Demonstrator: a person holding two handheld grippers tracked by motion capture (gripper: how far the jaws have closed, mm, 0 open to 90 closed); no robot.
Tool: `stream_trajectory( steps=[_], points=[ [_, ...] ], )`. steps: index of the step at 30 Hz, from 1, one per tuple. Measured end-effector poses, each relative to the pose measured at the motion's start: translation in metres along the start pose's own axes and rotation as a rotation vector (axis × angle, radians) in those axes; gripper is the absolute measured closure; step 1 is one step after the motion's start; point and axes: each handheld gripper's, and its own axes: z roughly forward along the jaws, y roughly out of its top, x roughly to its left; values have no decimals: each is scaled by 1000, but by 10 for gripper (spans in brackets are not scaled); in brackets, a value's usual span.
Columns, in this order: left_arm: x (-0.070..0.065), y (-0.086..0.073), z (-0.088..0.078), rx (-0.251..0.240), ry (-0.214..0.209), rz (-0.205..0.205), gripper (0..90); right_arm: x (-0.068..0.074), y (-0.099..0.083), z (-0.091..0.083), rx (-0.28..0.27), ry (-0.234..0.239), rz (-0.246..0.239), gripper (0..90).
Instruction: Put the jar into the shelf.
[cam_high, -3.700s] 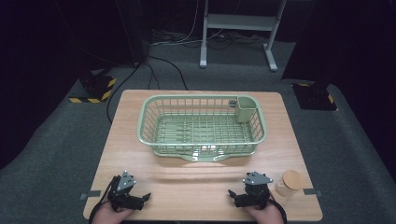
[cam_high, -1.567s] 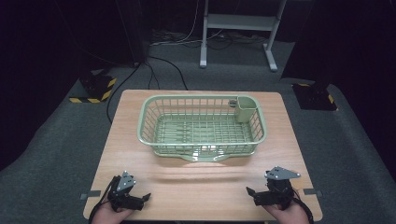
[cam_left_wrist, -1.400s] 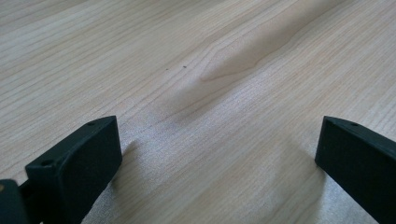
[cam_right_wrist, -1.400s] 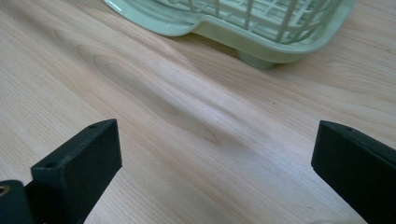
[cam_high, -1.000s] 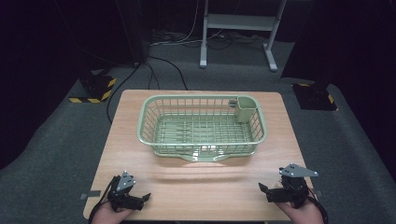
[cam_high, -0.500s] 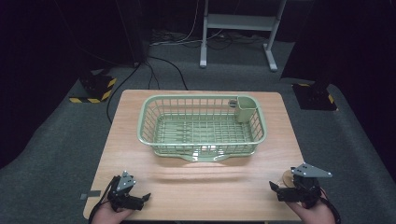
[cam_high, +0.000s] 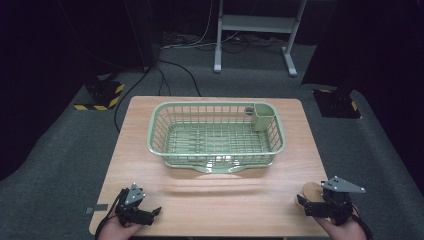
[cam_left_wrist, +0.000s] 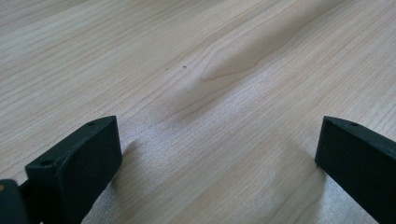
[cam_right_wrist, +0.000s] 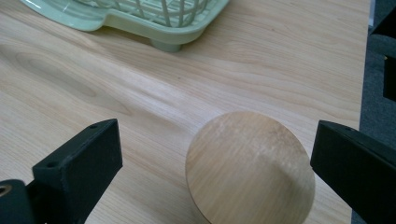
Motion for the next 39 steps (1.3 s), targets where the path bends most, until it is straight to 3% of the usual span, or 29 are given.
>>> stream_trajectory(
  steps=[17,25,39],
  points=[
    [0,0,0,0,-1,0,6,-17,-12,5,11,-37,62,54],
    [0,0,0,0,-1,-1,6,-22,-15,9,19,-26,84,93],
    [0,0,0,-2,-1,-4,7,-21,-14,12,21,10,64,219]
  ],
)
